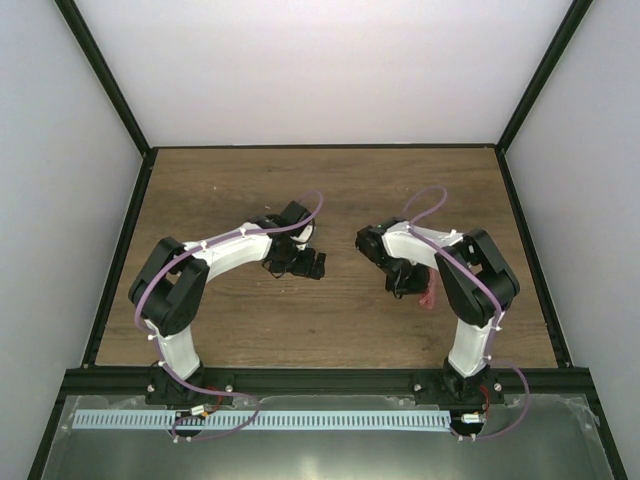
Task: Organize the sunglasses
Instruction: Adjust the sunglasses at the center of the board.
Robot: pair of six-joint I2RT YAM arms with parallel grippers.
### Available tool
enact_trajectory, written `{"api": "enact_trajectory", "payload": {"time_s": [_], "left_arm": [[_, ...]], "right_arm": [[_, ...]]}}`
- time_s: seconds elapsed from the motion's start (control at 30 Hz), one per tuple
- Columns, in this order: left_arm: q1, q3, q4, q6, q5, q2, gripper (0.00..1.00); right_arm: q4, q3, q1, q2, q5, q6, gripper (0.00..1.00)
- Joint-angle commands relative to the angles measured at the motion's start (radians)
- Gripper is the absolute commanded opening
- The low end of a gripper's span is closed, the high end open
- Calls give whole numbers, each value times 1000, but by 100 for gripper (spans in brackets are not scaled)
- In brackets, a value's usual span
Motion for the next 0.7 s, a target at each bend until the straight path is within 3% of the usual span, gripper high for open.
{"api": "enact_trajectory", "payload": {"time_s": [0.0,0.27,0.47,0.67], "left_arm": [[4,-3,4,8,-11,3,100],[5,5,5,5,-8,11,100],[4,-1,8,-1,-3,5,100],[4,0,4,-1,-5,-12,100]], "right_arm": [[14,49,20,-22,-1,19,18],[138,14,10,-174,-74,-47,27],[294,-84,-84,-313,-137,-137,35],[368,-123,-179,-317,-140,-247,44]]}}
